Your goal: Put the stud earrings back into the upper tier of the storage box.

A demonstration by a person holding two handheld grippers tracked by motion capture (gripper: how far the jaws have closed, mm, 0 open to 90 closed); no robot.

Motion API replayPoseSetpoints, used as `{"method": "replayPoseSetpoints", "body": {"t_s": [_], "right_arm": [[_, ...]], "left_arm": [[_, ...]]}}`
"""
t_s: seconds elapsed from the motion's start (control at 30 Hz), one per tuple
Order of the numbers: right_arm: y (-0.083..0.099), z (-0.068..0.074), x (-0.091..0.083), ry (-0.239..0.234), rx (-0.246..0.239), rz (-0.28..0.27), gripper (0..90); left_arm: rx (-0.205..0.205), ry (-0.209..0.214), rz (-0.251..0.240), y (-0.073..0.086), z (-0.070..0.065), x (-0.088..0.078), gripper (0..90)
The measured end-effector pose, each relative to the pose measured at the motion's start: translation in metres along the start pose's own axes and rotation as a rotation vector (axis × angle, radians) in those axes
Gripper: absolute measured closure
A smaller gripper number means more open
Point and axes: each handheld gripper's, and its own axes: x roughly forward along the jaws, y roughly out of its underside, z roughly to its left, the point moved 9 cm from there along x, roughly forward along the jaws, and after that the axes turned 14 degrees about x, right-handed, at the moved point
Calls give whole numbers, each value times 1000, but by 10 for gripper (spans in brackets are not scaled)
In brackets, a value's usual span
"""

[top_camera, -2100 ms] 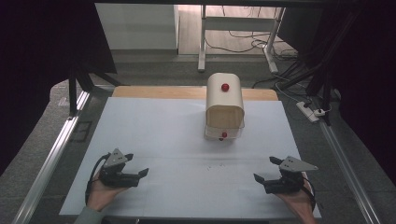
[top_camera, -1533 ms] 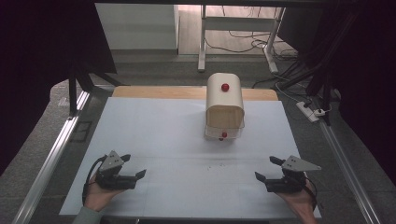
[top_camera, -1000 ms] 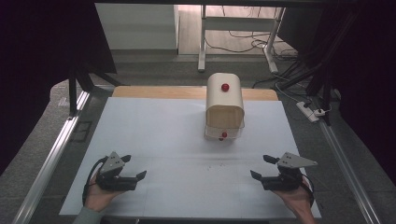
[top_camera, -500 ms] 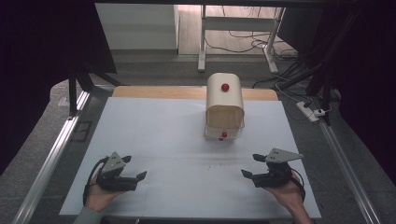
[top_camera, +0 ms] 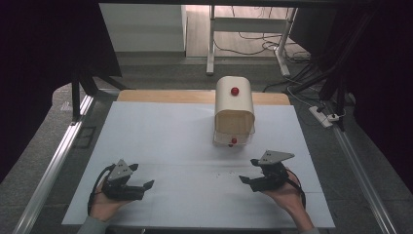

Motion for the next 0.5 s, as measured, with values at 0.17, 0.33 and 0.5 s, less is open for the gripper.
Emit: {"method": "replayPoseSetpoints", "body": {"t_s": [0.17, 0.33, 0.5], "right_arm": [[-4, 2, 12, 1, 0, 18, 259], [-7, 5, 22, 1, -9, 42, 281], [-10, 7, 34, 2, -12, 62, 299]], "left_arm": [[-2, -1, 5, 1, 0, 1, 158], [1, 0, 6, 1, 0, 1, 158], [3, 2, 7, 1, -1, 1, 158]]}}
